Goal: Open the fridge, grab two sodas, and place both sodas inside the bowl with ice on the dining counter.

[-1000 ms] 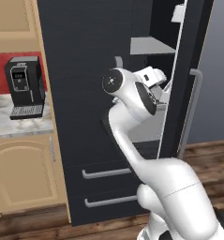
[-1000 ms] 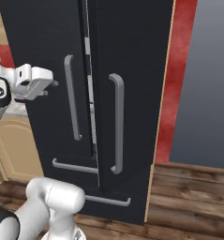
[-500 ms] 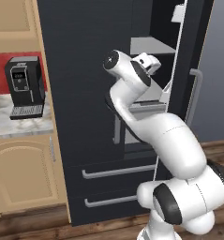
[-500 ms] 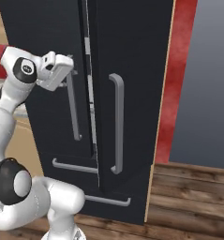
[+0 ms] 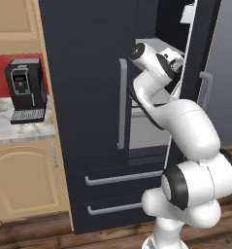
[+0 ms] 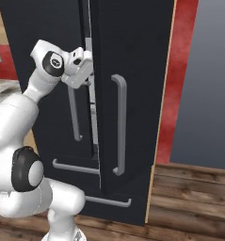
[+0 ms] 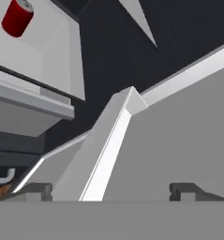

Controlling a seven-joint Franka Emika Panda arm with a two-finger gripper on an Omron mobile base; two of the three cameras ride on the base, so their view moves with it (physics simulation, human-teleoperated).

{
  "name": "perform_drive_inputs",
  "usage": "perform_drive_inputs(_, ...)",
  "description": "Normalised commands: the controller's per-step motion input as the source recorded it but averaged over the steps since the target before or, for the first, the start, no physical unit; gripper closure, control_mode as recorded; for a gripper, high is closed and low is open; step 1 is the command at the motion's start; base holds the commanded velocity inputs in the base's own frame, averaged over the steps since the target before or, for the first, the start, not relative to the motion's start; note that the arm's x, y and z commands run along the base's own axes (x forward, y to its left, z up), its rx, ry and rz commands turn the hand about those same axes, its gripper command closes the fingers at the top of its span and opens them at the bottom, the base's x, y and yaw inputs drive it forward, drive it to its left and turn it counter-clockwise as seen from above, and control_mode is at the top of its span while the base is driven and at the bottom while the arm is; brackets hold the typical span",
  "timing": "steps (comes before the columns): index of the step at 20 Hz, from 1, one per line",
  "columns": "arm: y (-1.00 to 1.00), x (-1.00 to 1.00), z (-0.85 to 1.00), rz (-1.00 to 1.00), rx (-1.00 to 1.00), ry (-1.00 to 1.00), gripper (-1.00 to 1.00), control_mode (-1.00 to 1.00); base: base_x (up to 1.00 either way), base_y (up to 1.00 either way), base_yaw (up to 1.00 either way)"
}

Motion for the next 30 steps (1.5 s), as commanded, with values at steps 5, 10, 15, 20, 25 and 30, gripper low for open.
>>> perform_drive_inputs(5,-0.9,0.03,0.0,-0.08,0.0,0.04,-1.0,-1.0,0.0,0.0,0.0)
perform_drive_inputs(10,-0.97,0.0,0.0,-0.09,0.0,0.04,-1.0,-1.0,0.0,0.0,0.0)
perform_drive_inputs(15,-0.98,0.0,0.0,-0.08,0.0,0.05,-1.0,-1.0,0.0,0.0,0.0)
perform_drive_inputs(20,-0.83,0.0,-0.04,-0.06,0.0,0.01,-1.0,-1.0,0.0,0.0,0.0)
perform_drive_inputs(25,-0.25,-0.21,-0.05,0.0,0.03,-0.06,-1.0,-1.0,0.0,0.0,0.0)
perform_drive_inputs(30,0.34,-0.48,0.0,0.01,0.08,-0.21,-1.0,-1.0,0.0,0.0,0.0)
